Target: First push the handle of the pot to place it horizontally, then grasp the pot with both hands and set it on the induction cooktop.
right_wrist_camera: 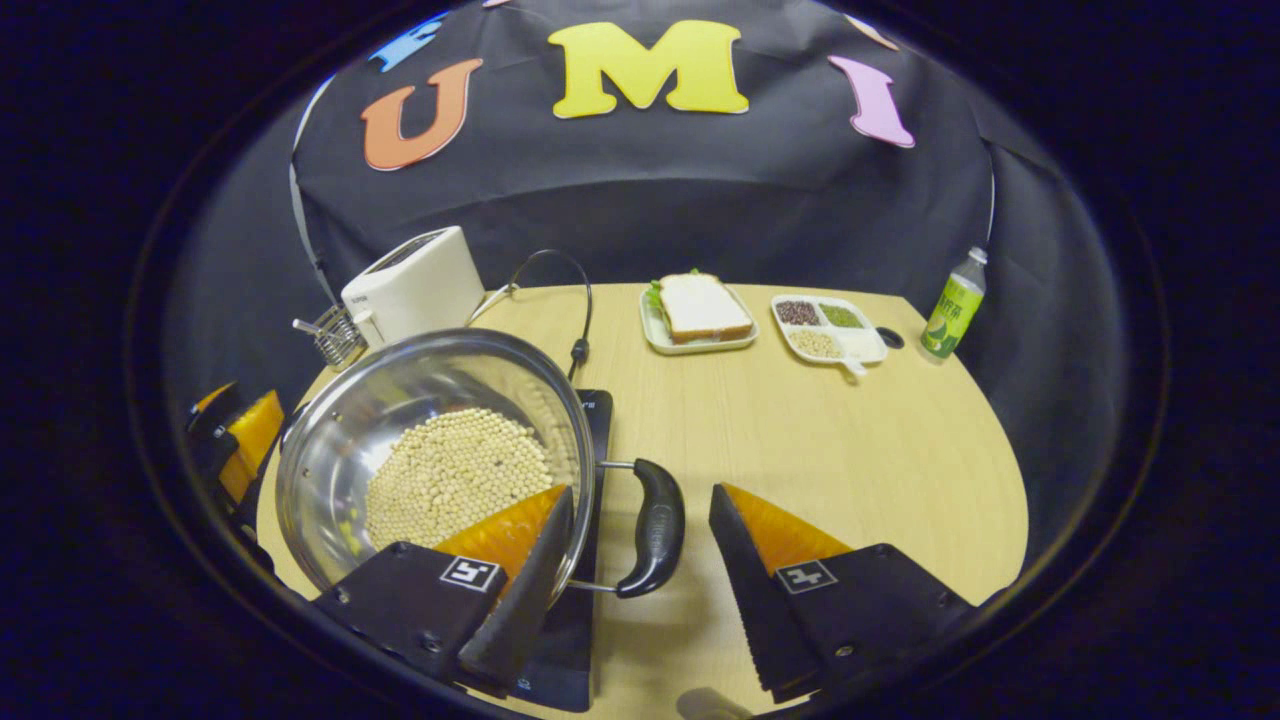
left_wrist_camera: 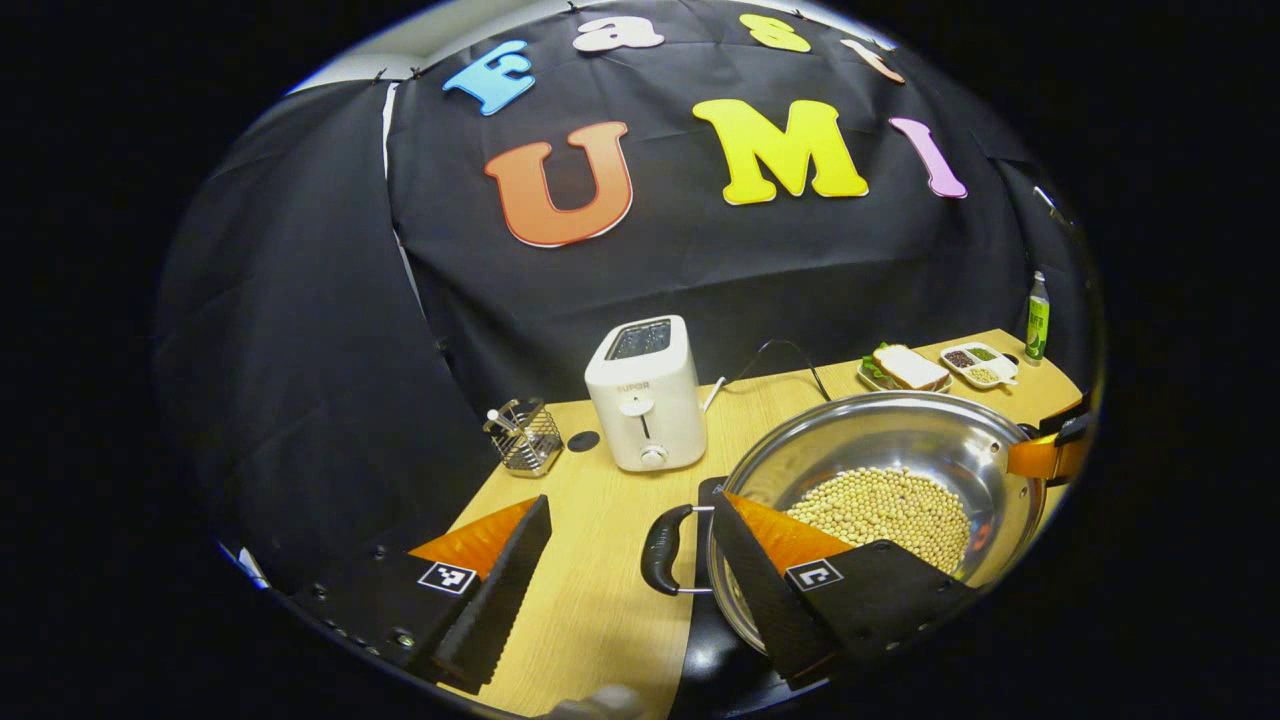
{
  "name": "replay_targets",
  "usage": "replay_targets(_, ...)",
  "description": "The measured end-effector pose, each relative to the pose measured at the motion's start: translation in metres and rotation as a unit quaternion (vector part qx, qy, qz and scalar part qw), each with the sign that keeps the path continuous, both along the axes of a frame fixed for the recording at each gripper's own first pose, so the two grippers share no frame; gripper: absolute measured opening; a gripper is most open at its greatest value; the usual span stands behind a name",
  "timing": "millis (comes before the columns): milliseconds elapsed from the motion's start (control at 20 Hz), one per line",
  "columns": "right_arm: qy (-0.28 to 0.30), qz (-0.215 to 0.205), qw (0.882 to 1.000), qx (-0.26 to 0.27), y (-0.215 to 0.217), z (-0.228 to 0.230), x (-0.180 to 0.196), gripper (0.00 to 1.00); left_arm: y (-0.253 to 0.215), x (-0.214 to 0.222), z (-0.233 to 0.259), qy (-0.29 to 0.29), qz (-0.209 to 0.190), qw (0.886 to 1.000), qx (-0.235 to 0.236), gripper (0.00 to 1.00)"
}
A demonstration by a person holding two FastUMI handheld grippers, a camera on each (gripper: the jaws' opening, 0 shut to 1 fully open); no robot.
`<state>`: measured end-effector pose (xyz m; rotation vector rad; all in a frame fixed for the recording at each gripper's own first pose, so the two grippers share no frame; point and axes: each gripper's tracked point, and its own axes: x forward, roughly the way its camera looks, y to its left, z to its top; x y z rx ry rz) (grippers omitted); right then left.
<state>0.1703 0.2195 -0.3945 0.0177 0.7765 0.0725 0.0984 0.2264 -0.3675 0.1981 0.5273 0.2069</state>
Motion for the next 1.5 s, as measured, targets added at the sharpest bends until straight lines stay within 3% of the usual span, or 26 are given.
replay_targets(100,-0.021,0.007,1.0,-0.009,-0.004,0.015,-0.002,0.82,-0.005,-0.003,0.014,-0.014,-0.003,1.0,-0.004,0.97)
replay_targets(300,-0.074,0.032,0.996,-0.041,-0.017,0.056,-0.008,0.88,-0.024,-0.012,0.041,-0.032,-0.007,0.999,-0.01,0.96)
replay_targets(350,-0.088,0.038,0.994,-0.051,-0.023,0.067,-0.013,0.83,-0.03,-0.016,0.05,-0.039,-0.009,0.999,-0.012,0.96)
replay_targets(450,-0.119,0.047,0.99,-0.064,-0.035,0.096,-0.024,0.88,-0.044,-0.021,0.074,-0.058,-0.013,0.998,-0.006,0.96)
replay_targets(700,-0.225,0.063,0.967,-0.099,-0.077,0.196,-0.056,0.86,-0.113,-0.041,0.159,-0.125,-0.039,0.991,-0.036,0.96)
replay_targets(800,-0.264,0.064,0.956,-0.112,-0.095,0.237,-0.072,0.94,-0.141,-0.052,0.202,-0.155,-0.049,0.986,-0.037,0.96)
replay_targets(850,-0.275,0.064,0.953,-0.108,-0.101,0.252,-0.079,1.0,-0.155,-0.057,0.22,-0.167,-0.054,0.984,-0.036,0.96)
replay_targets(1150,-0.325,0.035,0.942,-0.074,-0.165,0.33,-0.117,1.0,-0.222,-0.086,0.308,-0.22,-0.064,0.973,-0.036,0.96)
replay_targets(1500,-0.361,-0.016,0.932,-0.014,-0.253,0.395,-0.154,1.0,-0.278,-0.105,0.362,-0.236,-0.066,0.966,-0.087,0.96)
